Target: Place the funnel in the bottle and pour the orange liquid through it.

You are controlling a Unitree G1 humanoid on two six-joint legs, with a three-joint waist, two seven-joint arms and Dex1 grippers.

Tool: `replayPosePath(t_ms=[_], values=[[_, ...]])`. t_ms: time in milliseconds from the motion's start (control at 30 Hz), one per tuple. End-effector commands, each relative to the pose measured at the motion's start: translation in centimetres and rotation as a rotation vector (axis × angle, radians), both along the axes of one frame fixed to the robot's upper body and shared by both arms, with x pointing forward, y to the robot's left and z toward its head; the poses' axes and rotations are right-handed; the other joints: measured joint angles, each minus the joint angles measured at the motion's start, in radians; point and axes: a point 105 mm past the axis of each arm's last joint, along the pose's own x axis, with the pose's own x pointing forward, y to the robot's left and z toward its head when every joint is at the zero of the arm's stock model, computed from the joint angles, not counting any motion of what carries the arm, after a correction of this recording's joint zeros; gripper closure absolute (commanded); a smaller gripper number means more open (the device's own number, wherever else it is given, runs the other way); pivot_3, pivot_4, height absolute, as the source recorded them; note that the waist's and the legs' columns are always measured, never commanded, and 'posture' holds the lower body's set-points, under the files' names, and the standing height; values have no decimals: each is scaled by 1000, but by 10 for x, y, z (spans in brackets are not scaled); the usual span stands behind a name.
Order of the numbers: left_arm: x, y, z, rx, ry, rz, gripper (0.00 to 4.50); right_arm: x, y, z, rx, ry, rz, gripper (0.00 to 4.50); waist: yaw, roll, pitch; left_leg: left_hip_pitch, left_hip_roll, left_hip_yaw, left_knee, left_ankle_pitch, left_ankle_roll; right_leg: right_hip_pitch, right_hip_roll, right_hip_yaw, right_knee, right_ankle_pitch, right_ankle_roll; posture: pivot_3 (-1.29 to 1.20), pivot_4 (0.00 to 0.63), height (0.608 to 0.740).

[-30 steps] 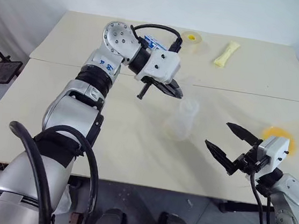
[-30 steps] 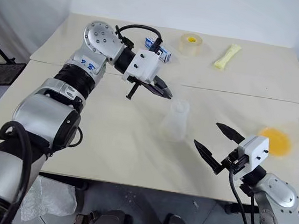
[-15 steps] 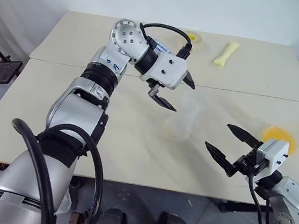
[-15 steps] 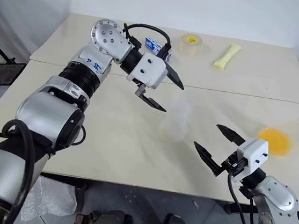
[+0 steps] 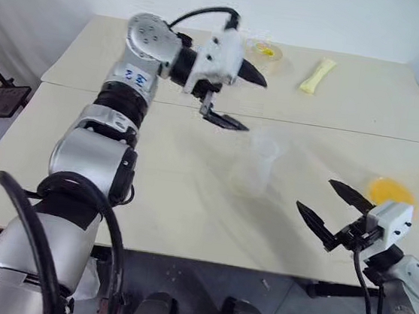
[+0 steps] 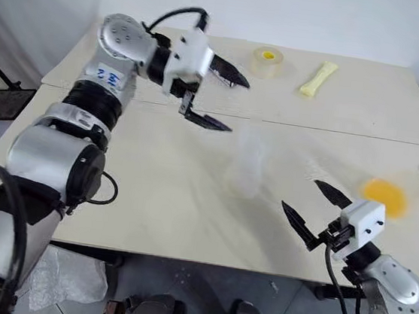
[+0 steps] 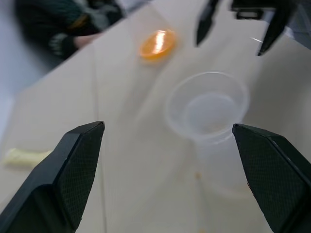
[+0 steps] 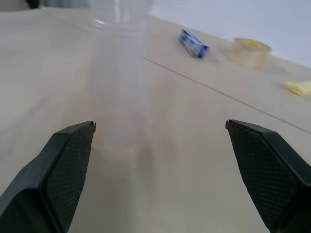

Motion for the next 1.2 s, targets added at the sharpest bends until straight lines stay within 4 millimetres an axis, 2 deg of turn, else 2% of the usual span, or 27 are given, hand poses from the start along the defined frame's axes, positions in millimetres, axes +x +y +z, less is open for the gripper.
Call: replayPosePath(t_ms=[33,133,267,333,400,500,600,733,933,1033,1200], values=[[5,29,-8,-135,118,58,10,-10,-11,16,17,-56,-94,0,-1,2,-1,0,0,0,0,0,0,0,0,0,1,0,0,0,150,740],[8,46,-24,-257,237,109,10,-14,-23,13,35,-39,-194,0,-3,2,-1,1,0,0,0,0,0,-1,0,1,3,0,0,0,150,740],[8,70,-64,-283,340,210,10,-24,-41,12,94,-42,-362,0,0,1,-1,0,0,-4,1,0,0,-2,0,2,5,0,0,0,150,740],[0,70,-72,-331,407,179,10,-31,-47,12,100,-46,-401,0,2,1,-1,0,0,-6,1,0,0,-3,0,2,6,0,0,0,150,740],[-15,68,-79,-395,485,90,10,-41,-54,10,123,-46,-450,0,3,1,-1,-1,-1,-6,1,0,0,-2,-1,3,6,0,0,0,150,740],[-29,65,-88,-408,513,42,10,-55,-61,7,128,-29,-498,0,0,2,-1,0,0,-9,1,0,0,-2,-1,4,7,0,0,0,150,740],[-36,65,-99,-380,514,25,10,-67,-69,3,140,-20,-561,0,0,2,-1,1,0,-8,1,0,0,-2,0,4,7,0,0,0,150,740],[-37,67,-105,-351,508,35,10,-71,-82,-1,138,-19,-625,0,0,2,-1,2,0,-6,1,0,0,-2,0,6,6,0,0,0,150,740],[-36,65,-103,-369,480,39,10,-57,-107,1,138,-46,-674,0,-1,2,-1,2,0,-5,1,0,0,-2,0,7,6,0,0,0,150,740],[-35,65,-101,-396,460,49,10,-39,-122,4,142,-32,-705,0,-2,3,-2,2,0,-5,1,0,0,-2,0,7,6,0,0,0,150,740],[-39,65,-105,-409,448,62,10,-8,-142,19,138,-81,-754,0,-3,3,-2,2,0,-4,1,0,0,-3,0,7,6,0,0,0,150,740]])
